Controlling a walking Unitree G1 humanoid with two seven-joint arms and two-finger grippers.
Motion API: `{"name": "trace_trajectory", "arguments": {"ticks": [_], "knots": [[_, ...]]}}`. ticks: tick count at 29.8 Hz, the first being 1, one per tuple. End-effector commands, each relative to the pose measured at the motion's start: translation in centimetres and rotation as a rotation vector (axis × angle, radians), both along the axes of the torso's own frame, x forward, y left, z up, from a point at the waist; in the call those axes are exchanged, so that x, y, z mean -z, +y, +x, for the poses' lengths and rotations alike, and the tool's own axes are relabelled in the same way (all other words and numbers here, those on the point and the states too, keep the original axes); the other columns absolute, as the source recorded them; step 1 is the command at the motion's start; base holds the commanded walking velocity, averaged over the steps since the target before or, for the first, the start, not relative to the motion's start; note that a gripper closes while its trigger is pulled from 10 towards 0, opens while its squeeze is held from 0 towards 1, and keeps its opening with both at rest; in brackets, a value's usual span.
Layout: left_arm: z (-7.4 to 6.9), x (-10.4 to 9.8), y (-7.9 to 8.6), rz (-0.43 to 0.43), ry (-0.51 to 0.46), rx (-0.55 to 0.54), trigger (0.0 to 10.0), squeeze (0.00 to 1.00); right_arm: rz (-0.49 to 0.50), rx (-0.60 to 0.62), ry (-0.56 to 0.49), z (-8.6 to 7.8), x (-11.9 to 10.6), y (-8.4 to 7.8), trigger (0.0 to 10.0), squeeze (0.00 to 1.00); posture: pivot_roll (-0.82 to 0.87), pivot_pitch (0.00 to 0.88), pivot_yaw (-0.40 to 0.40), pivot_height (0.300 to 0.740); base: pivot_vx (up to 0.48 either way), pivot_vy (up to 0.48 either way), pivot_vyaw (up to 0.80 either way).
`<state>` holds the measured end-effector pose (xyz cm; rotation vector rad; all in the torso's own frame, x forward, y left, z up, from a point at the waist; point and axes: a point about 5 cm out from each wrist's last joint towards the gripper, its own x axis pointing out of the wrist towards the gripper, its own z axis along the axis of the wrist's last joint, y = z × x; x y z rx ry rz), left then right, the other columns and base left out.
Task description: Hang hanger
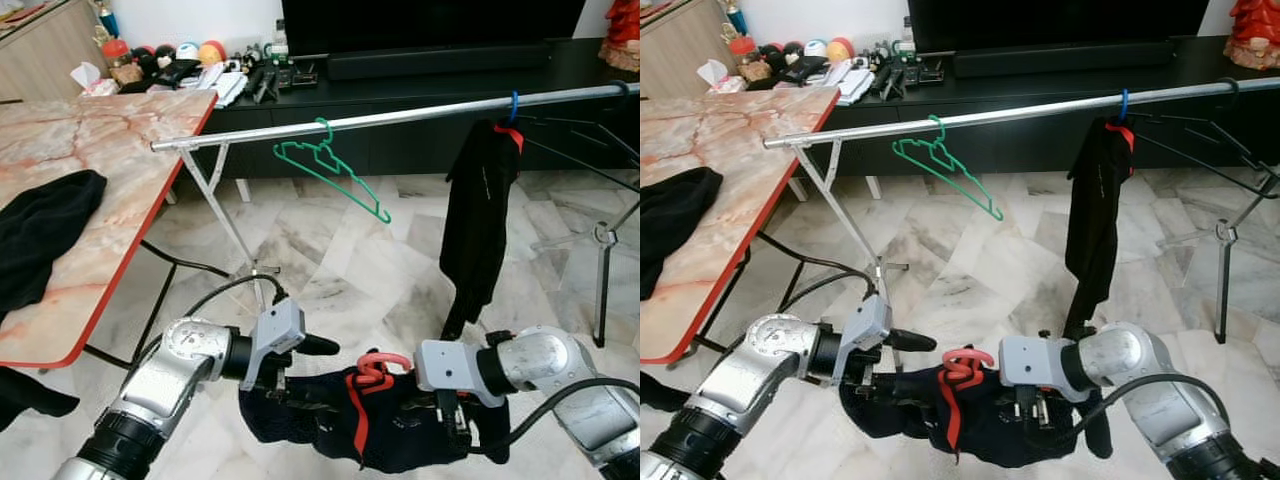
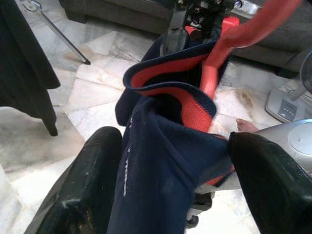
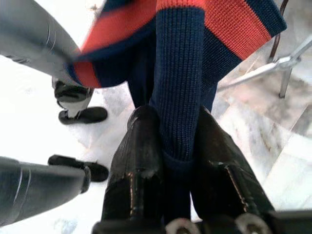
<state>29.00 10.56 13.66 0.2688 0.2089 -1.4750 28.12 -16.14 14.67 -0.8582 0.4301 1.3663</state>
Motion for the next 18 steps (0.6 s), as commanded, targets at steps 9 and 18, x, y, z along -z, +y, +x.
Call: {"name": "trace_trajectory", "arguments": {"ticks": [9, 18], "knots": [[0.1, 0.3, 0.2, 0.042, 0.011, -0.040, 10.0, 0.00, 0.078, -0.051, -0.054, 0.1, -1.7, 1.8, 0.0, 0.00, -0.08, 0.153, 0.122, 0.740, 0.000, 0.000, 0.00], [0.1, 0.5, -0.1, 0.058, -0.001, -0.035, 7.9, 0.00, 0.117, -0.039, -0.074, 0.5, -2.5, 2.3, 0.0, 0.00, -0.08, 0.153, 0.117, 0.740, 0.000, 0.000, 0.00]]}}
